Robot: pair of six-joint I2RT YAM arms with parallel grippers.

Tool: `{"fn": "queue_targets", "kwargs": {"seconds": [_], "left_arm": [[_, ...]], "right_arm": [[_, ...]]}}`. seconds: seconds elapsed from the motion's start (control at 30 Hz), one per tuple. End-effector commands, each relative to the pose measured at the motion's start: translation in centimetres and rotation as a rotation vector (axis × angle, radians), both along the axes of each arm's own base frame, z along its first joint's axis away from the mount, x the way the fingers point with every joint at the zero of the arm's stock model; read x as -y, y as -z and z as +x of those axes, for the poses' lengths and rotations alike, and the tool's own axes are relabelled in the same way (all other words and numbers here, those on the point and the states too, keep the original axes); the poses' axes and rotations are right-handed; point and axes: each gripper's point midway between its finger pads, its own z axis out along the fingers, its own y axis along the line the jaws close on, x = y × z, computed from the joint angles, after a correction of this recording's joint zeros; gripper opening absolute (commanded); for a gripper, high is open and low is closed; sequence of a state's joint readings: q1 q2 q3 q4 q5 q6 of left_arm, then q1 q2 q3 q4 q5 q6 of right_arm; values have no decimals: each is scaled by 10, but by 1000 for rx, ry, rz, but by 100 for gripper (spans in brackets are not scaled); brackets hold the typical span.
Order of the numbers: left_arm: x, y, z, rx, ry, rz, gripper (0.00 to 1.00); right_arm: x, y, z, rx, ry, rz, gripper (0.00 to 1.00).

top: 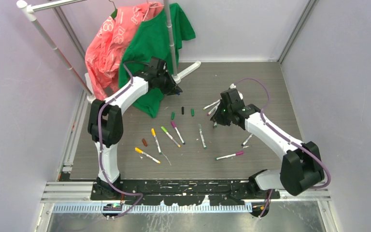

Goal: Open the pen caps
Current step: Place the pen cap at the center of the board.

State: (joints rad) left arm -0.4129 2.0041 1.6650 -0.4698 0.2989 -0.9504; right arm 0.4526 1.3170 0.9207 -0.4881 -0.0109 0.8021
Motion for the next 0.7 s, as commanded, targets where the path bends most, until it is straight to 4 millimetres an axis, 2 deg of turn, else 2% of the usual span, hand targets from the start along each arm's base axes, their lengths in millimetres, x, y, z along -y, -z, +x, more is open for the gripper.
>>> {"fn": "queue_targets", "kwargs": {"seconds": [0.0, 0.17, 0.33, 0.47, 0.67], "left_arm": [[-20, 28, -24, -64, 117, 289, 3], [-29, 50, -36, -122, 157, 438, 8], [-35, 65, -38, -152, 169, 507, 10], [-37, 73, -38, -167, 174, 524, 12], [-35, 81, -36, -179, 182, 533, 16]], "right_arm": [[38, 8, 29, -6, 109, -184, 1], [55, 28, 49, -48, 150, -315, 1], [74, 42, 59, -78, 195, -423, 1], [80, 56, 64, -110, 210, -471, 2], [82, 74, 73, -146, 208, -505, 8]]}}
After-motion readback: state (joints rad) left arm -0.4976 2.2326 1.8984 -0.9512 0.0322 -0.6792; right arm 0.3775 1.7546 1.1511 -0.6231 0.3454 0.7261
